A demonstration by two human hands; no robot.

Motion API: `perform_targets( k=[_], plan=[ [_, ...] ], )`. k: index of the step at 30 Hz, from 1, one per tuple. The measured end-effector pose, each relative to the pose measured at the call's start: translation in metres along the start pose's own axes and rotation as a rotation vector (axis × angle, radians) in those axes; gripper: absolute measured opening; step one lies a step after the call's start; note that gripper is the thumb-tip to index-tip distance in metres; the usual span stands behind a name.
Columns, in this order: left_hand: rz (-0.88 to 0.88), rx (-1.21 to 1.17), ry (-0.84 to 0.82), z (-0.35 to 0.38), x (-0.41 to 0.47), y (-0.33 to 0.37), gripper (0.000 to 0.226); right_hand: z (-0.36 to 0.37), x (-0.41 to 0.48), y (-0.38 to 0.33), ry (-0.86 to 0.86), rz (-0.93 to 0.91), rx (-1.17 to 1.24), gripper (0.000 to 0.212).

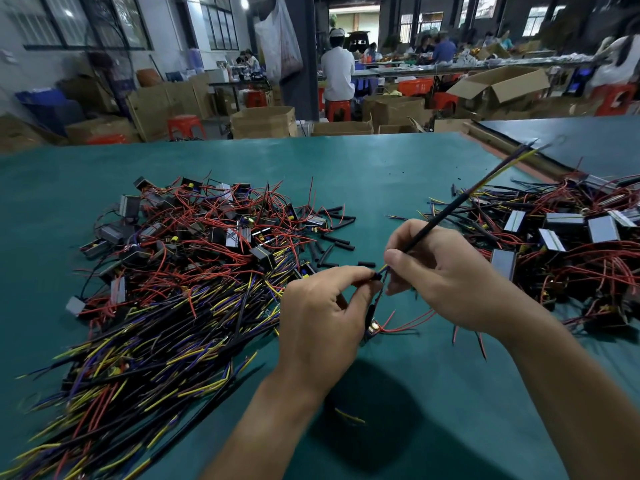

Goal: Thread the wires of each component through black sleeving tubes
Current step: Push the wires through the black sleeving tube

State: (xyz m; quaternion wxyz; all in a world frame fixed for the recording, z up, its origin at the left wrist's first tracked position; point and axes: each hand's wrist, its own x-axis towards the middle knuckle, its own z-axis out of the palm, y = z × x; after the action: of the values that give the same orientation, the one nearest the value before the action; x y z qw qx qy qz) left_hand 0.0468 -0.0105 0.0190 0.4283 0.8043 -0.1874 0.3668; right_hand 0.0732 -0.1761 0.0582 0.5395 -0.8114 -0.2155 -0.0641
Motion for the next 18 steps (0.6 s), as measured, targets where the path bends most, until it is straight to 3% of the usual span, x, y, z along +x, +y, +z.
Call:
perform_targets(
  k=[10, 18],
  plan=[
    [-0.005, -0.166, -0.041, -0.0032, 0.0033, 0.0003, 0.007, 0.0066, -0.0012, -0.0042, 0.032, -0.123, -0.122, 0.023],
    [-0.345, -0.412, -0.053, 0.0013, 0.0058, 0.0041, 0.012, 0.0082, 0.0006, -0.0064, 0.109, -0.019, 0.100, 0.008]
  ],
)
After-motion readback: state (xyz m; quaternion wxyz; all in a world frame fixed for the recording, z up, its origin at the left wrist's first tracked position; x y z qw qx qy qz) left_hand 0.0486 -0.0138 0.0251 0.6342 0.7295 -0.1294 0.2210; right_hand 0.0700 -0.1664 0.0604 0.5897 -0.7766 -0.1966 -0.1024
